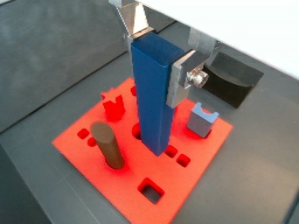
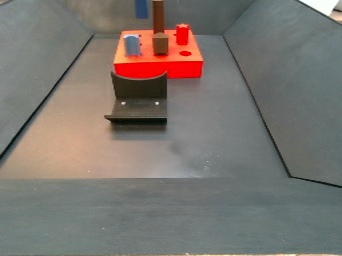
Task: Pick up the rectangle object. Move up. Place the rectangle object on the fixture. Regrasp the rectangle object. Move to above the board. Insert the rectangle object.
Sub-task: Insert the rectangle object.
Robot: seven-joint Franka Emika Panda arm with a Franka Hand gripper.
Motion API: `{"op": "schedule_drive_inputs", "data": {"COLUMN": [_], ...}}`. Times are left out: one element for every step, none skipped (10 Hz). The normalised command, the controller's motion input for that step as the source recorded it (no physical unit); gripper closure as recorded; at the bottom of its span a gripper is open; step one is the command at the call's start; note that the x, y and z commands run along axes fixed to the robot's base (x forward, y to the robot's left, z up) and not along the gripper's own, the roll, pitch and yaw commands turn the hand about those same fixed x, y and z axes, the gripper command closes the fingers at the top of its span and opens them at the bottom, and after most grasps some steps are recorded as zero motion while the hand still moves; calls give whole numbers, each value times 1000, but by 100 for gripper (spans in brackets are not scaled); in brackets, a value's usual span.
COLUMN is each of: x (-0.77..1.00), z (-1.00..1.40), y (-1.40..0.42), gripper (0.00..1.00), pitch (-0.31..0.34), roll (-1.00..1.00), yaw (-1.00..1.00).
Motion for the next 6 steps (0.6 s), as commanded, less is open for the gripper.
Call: {"op": "schedule_drive_inputs", "data": {"x": [889, 903, 849, 797, 626, 500], "z": [-3, -166, -231, -311, -386, -429], "y": [0, -189, -94, -443, -603, -417], "gripper": [100, 100, 100, 100, 100, 100], "pitch": [-16, -10, 0, -24, -9, 20], "roll": [3, 1, 0, 51, 206, 410], "yaw": [277, 214, 303, 211, 160, 211]}}
